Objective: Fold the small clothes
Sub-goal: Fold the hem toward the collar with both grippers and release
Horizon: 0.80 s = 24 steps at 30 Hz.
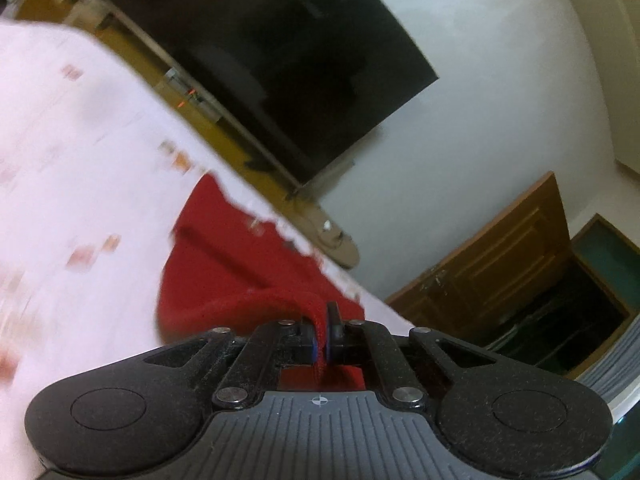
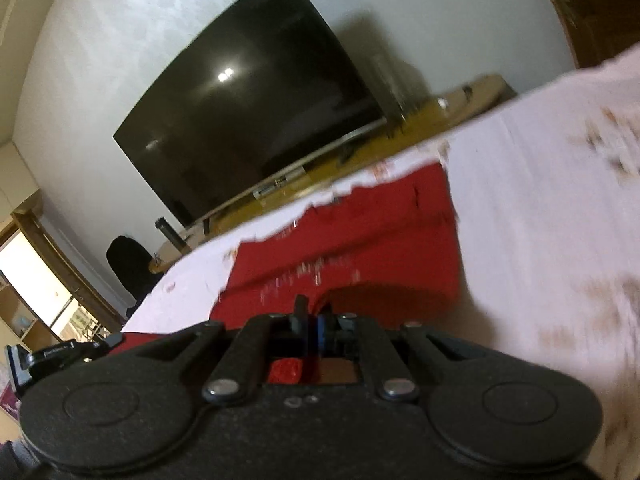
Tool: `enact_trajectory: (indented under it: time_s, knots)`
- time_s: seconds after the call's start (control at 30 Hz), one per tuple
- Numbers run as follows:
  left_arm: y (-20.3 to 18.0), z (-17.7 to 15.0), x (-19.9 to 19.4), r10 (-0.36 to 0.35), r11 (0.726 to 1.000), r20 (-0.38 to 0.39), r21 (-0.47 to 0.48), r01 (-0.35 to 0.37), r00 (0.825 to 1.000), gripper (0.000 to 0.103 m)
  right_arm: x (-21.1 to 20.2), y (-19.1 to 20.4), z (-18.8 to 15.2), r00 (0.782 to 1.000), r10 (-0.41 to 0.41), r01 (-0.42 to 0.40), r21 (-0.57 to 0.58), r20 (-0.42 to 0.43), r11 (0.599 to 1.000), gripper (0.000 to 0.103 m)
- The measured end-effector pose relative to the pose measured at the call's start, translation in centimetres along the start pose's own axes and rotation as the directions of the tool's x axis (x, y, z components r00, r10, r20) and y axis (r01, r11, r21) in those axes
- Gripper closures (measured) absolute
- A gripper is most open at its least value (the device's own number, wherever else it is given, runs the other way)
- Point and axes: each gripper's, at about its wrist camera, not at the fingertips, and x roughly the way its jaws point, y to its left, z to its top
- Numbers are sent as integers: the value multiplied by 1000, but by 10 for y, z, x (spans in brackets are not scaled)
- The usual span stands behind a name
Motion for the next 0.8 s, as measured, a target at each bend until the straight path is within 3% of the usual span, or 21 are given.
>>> enact_trajectory:
  time_s: [0.2,0.4,0.73,0.8]
  knots:
    - [-9,59,66,2,999,20,43,-3,1000,100,54,-12,72,998,5,-4,-10,56,1000,98]
    - [-1,98,145,33,997,3,66,-34,999,100,121,-40,120,999,24,-24,-1,43,1000,98]
    - [38,115,265,129,987,-73,106,-121,989,100,226,-97,142,999,15,-11,77,-48,997,98]
    - [49,113,288,144,983,-104,133,-129,984,100,251,-112,141,997,-8,16,95,-81,995,91]
